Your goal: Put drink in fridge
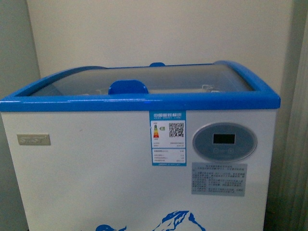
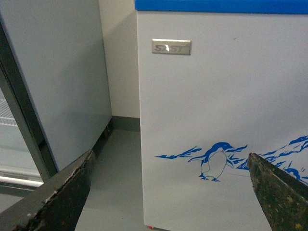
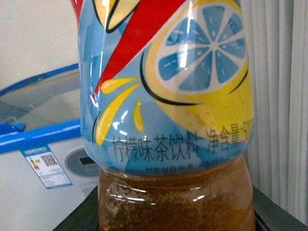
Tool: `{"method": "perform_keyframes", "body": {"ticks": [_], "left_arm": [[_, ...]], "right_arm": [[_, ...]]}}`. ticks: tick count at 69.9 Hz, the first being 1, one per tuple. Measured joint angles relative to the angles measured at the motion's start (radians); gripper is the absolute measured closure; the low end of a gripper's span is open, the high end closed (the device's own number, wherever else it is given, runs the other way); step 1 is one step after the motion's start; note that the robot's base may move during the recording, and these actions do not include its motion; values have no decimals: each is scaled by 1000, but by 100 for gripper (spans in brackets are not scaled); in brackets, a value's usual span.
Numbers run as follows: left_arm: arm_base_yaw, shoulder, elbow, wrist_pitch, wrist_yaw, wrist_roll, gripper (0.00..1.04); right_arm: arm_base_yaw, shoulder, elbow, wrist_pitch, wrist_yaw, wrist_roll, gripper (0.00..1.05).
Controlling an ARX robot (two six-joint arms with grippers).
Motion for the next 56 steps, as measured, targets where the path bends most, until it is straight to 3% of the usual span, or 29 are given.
{"method": "perform_keyframes", "body": {"ticks": [24, 32, 43, 56], "left_arm": [[0, 1, 0, -1, -2, 0, 8], [-12, 112, 50, -100, -14, -134, 8], [23, 428, 89, 173, 115, -177, 8], [18, 940, 306, 602, 290, -34, 8]], "right_arm": [[0, 0, 0, 0, 0, 0, 60], [0, 0, 0, 1, 0, 0, 60], [0, 0, 0, 1, -1, 0, 60], [0, 0, 0, 1, 0, 0, 60]]}}
